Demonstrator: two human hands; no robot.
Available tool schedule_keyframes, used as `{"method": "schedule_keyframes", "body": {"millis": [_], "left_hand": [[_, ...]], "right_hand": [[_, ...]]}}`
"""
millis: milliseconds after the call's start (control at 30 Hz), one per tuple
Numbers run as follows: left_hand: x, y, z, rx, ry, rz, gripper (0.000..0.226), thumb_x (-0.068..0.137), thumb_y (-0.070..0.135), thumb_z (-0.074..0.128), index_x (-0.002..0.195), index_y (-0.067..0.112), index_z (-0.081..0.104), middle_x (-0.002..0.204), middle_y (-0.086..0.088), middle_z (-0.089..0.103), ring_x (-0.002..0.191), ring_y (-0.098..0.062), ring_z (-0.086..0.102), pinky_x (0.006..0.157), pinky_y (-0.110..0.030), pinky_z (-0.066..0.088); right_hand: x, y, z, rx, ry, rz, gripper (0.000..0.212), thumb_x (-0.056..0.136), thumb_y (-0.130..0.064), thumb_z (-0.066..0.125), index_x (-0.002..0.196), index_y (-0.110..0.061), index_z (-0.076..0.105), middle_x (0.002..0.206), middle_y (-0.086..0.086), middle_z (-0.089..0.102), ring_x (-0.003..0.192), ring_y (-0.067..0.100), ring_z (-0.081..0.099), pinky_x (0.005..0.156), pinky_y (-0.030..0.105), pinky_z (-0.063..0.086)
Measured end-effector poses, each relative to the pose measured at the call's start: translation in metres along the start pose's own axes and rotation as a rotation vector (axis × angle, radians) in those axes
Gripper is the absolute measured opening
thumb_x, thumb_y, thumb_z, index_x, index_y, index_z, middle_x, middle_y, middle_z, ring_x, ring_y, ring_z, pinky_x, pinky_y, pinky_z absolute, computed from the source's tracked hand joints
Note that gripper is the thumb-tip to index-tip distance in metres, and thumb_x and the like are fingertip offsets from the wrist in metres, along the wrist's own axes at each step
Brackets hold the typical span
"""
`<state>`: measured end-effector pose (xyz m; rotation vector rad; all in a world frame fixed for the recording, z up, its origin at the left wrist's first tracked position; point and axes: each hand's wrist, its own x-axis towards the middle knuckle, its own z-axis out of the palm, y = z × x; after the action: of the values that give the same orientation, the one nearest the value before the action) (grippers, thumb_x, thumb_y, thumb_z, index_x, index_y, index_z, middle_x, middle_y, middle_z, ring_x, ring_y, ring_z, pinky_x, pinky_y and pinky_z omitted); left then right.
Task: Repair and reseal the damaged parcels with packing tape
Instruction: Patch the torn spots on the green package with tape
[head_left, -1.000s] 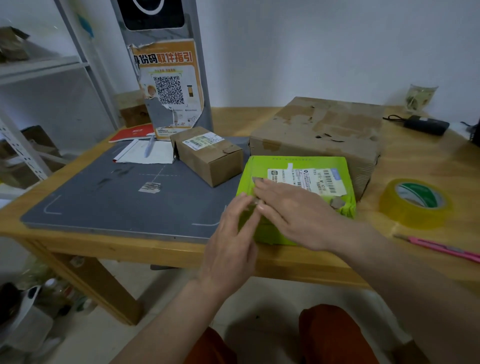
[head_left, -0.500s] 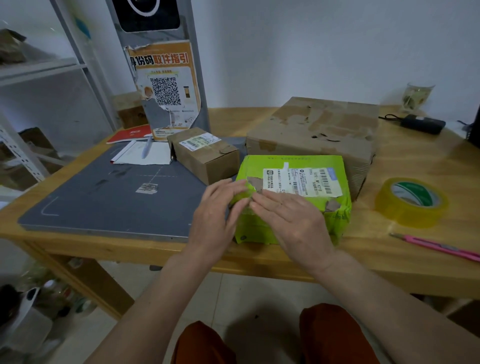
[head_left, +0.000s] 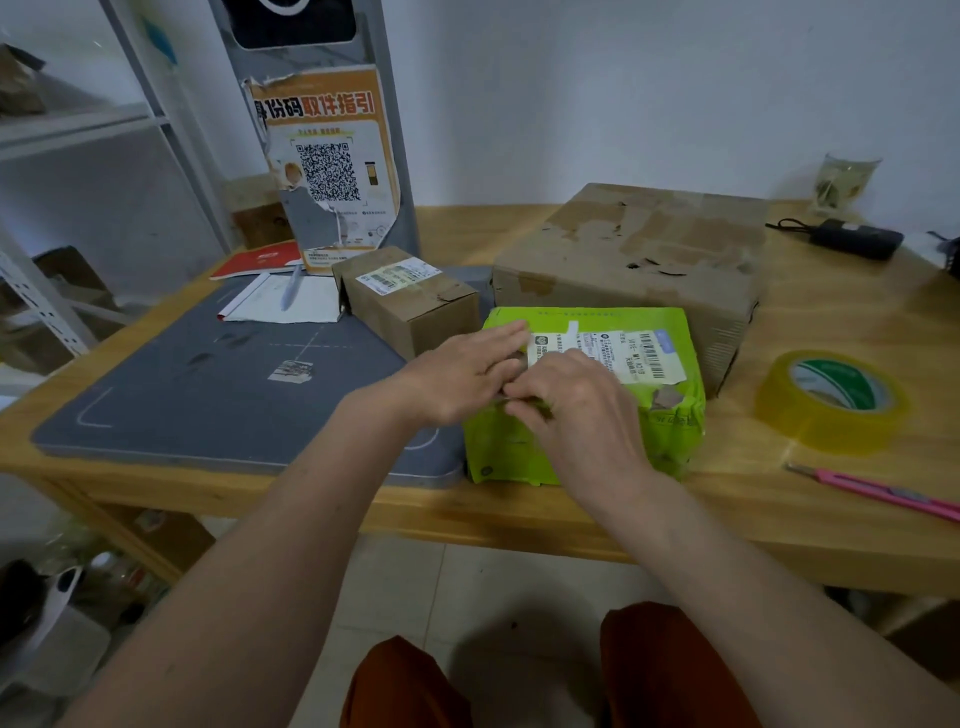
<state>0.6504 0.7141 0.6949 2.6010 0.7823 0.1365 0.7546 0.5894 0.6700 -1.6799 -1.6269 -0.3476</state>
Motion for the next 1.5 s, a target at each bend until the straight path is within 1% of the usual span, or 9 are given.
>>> {"method": "schedule_keyframes", "body": {"millis": [167, 333, 433, 667, 1033, 1200, 1300, 1400, 1500], "left_hand": [[0.003, 0.006, -0.006, 0.257, -0.093, -0.158, 0.058, 0.102, 0.050, 0.025, 0.154, 0.038, 0.002, 0.161, 0.021, -0.006, 0.151, -0.019, -0.001, 0.121, -0.047, 0.010], [-0.015, 0.000, -0.002, -0.065, -0.081, -0.018, 0.092, 0.086, 0.076, 0.042, 0.156, 0.028, 0.006, 0.163, 0.015, -0.003, 0.149, -0.006, -0.003, 0.122, -0.034, 0.005], [-0.020, 0.001, -0.008, -0.207, -0.143, 0.008, 0.101, 0.072, 0.063, 0.054, 0.156, 0.027, 0.010, 0.162, 0.017, -0.003, 0.145, 0.002, -0.003, 0.119, -0.023, 0.003], [-0.013, 0.018, -0.010, 0.350, -0.195, -0.099, 0.101, 0.080, 0.070, 0.051, 0.154, 0.035, -0.008, 0.160, 0.016, -0.019, 0.150, -0.019, -0.013, 0.120, -0.054, -0.002], [-0.013, 0.053, 0.009, 0.570, -0.128, -0.092, 0.081, 0.101, 0.046, 0.038, 0.154, 0.008, -0.010, 0.162, -0.011, -0.015, 0.150, -0.022, -0.014, 0.122, -0.037, -0.005], [-0.028, 0.064, 0.027, 0.537, 0.048, -0.061, 0.064, 0.104, 0.019, 0.033, 0.156, 0.011, -0.005, 0.164, -0.007, -0.010, 0.151, -0.019, -0.007, 0.121, -0.029, 0.004], [-0.039, 0.084, 0.040, 0.508, 0.290, -0.079, 0.054, 0.102, 0.014, 0.036, 0.154, 0.013, 0.019, 0.160, 0.000, 0.021, 0.145, -0.015, 0.023, 0.103, -0.022, 0.024], [-0.048, 0.091, 0.056, 0.404, 0.610, -0.074, 0.032, 0.088, 0.004, 0.055, 0.117, 0.013, 0.063, 0.115, -0.005, 0.066, 0.100, -0.027, 0.061, 0.063, -0.031, 0.031], [-0.048, 0.081, 0.060, 0.142, 0.731, -0.140, 0.023, 0.076, -0.001, 0.066, 0.090, 0.017, 0.070, 0.083, -0.005, 0.068, 0.077, -0.030, 0.059, 0.057, -0.029, 0.028]], "right_hand": [[0.012, 0.000, -0.012, 0.004, -0.169, 0.136, 0.018, 0.074, -0.019, 0.080, 0.091, -0.016, 0.075, 0.091, 0.003, 0.058, 0.095, 0.023, 0.055, 0.071, 0.033, 0.042], [0.008, 0.009, -0.028, 0.187, -0.230, 0.186, 0.015, 0.074, -0.008, 0.079, 0.089, -0.011, 0.075, 0.090, 0.000, 0.058, 0.089, 0.019, 0.058, 0.084, 0.037, 0.046], [0.002, 0.011, -0.028, 0.187, -0.205, 0.146, 0.012, 0.076, -0.003, 0.076, 0.087, -0.008, 0.075, 0.093, 0.007, 0.062, 0.090, 0.023, 0.059, 0.083, 0.038, 0.046], [-0.006, 0.017, -0.016, 0.126, -0.105, -0.019, 0.014, 0.070, 0.005, 0.074, 0.077, -0.005, 0.069, 0.083, 0.009, 0.061, 0.081, 0.029, 0.057, 0.071, 0.040, 0.050], [-0.010, 0.012, -0.022, 0.150, -0.096, -0.012, 0.020, 0.071, 0.011, 0.063, 0.082, -0.005, 0.059, 0.088, 0.011, 0.056, 0.084, 0.028, 0.050, 0.074, 0.041, 0.045], [-0.017, 0.005, -0.023, 0.183, -0.092, -0.012, 0.023, 0.083, 0.003, 0.043, 0.101, -0.007, 0.054, 0.113, 0.010, 0.051, 0.102, 0.018, 0.047, 0.088, 0.024, 0.040], [-0.013, 0.004, -0.023, 0.145, -0.113, 0.014, 0.027, 0.085, 0.005, 0.041, 0.108, -0.001, 0.054, 0.120, 0.015, 0.050, 0.105, 0.026, 0.051, 0.087, 0.034, 0.045], [-0.011, 0.004, -0.026, 0.056, -0.152, 0.022, 0.026, 0.081, 0.004, 0.038, 0.101, 0.001, 0.054, 0.109, 0.019, 0.050, 0.093, 0.034, 0.051, 0.068, 0.039, 0.040], [-0.012, 0.004, -0.028, 0.046, -0.166, 0.045, 0.026, 0.078, 0.012, 0.044, 0.099, 0.000, 0.053, 0.107, 0.019, 0.050, 0.094, 0.037, 0.049, 0.066, 0.039, 0.031]]}}
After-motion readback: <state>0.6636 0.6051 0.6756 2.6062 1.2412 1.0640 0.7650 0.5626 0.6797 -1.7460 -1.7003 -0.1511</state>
